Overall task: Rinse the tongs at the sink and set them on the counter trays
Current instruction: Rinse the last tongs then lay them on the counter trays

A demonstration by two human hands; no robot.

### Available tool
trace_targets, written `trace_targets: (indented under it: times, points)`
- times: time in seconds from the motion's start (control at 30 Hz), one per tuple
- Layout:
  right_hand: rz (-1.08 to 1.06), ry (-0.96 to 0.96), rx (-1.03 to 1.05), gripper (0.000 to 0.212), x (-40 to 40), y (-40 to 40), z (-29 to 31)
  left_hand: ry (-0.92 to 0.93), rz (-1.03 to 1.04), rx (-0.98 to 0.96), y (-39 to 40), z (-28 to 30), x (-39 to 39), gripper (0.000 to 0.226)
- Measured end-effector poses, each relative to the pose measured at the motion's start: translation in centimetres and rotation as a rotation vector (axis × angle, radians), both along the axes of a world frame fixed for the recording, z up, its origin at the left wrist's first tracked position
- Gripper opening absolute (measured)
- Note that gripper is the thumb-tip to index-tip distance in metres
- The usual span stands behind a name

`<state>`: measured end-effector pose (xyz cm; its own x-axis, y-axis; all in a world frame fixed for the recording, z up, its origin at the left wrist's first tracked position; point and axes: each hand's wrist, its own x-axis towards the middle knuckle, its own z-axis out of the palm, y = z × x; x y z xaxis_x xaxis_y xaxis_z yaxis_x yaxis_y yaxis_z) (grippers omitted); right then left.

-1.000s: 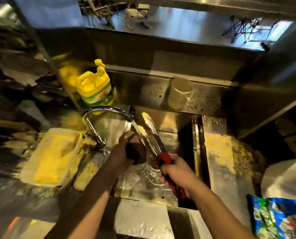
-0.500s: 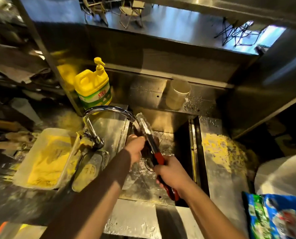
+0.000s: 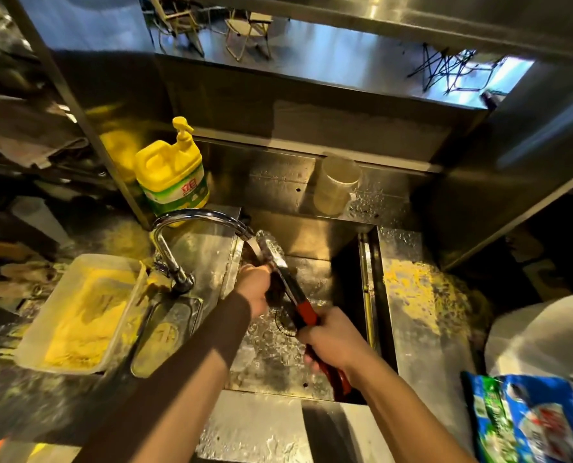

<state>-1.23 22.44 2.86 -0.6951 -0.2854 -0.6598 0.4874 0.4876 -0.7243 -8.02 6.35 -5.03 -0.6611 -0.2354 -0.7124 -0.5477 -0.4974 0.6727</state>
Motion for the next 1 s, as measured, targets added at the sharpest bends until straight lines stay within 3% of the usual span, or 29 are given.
trace_targets:
  times: [0.17, 0.33, 0.5, 0.63, 0.7, 0.77, 0.83, 1.0]
  points:
    - [0.067, 0.011, 0.018, 0.019, 0.6, 0.2, 0.0, 0.022, 0.093, 0.007, -0.4, -0.9, -0.6, 0.019]
    - [0.041, 0.046, 0.036, 0.023, 0.0, 0.6, 0.1, 0.008, -0.004, 0.104, 1.5, -1.2, 0.5, 0.019]
    - [0.115, -0.024, -0.003, 0.026, 1.7, 4.9, 0.6, -0.008, 0.146, -0.010, -1.4, -1.7, -1.0, 0.011]
    - [-0.030, 0.118, 0.061, 0.012, 1.3, 7.2, 0.2, 0.021, 0.239, 0.082, -1.2, -1.6, -0.5, 0.008]
    - [0.001, 0.262, 0.170, 0.024, 0.4, 6.7, -0.6, -0.001, 0.221, 0.183, -0.6, -1.5, 0.0, 0.012]
    - [0.188, 0.431, 0.353, 0.049, -0.2, 5.7, -1.6, -0.004, 0.192, 0.303, 0.2, -1.2, 0.6, 0.021]
    - [0.259, 0.465, 0.415, 0.067, -0.5, 4.6, -2.1, 0.028, 0.169, 0.395, 0.7, -1.0, 1.1, 0.032]
    - [0.214, 0.366, 0.245, 0.055, -0.8, 3.4, -1.9, 0.119, 0.141, 0.380, 0.8, -1.3, 1.5, 0.039]
